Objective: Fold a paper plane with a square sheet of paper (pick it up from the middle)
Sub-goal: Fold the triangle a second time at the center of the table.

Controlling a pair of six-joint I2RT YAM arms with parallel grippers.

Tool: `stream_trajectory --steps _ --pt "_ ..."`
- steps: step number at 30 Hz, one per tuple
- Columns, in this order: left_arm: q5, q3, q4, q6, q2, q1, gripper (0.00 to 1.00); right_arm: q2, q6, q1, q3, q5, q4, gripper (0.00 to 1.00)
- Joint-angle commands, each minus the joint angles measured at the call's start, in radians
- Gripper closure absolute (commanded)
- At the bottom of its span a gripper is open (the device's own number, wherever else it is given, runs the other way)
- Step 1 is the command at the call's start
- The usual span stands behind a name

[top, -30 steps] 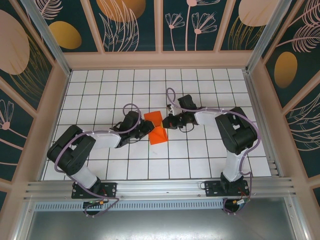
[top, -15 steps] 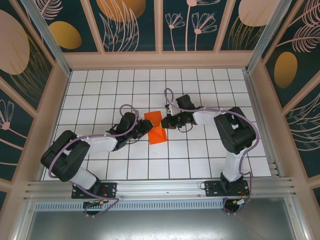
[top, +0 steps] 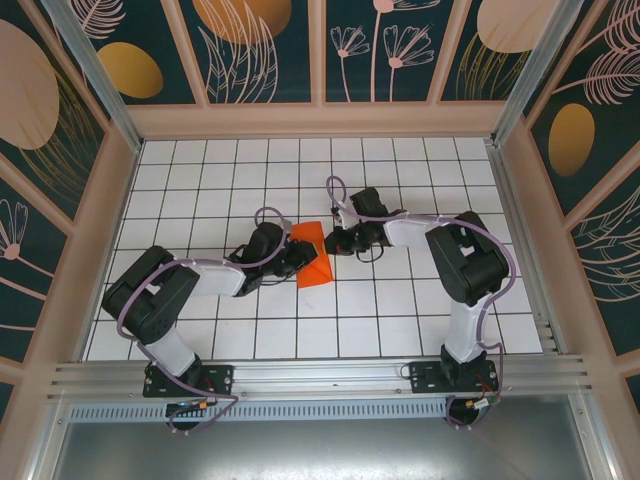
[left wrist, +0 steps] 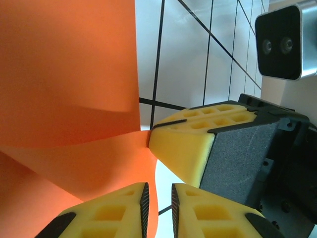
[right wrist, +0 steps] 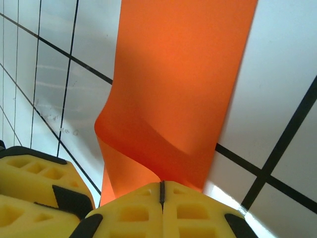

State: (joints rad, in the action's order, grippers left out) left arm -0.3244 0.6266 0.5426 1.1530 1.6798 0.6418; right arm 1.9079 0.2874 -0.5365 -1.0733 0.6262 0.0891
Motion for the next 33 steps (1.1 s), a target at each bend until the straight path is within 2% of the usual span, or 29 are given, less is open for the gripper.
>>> stream_trajectory --steps 1,33 --pt "-0.024 0.027 0.033 -0.018 0.024 0.004 0.77 0.026 -0.03 0.003 -0.036 -0.014 0.021 1.0" --pt "0.031 0.054 -0.024 -0.031 0.088 0.004 0.78 0.091 -0.059 0.0 -0.094 0.001 0.037 1.0"
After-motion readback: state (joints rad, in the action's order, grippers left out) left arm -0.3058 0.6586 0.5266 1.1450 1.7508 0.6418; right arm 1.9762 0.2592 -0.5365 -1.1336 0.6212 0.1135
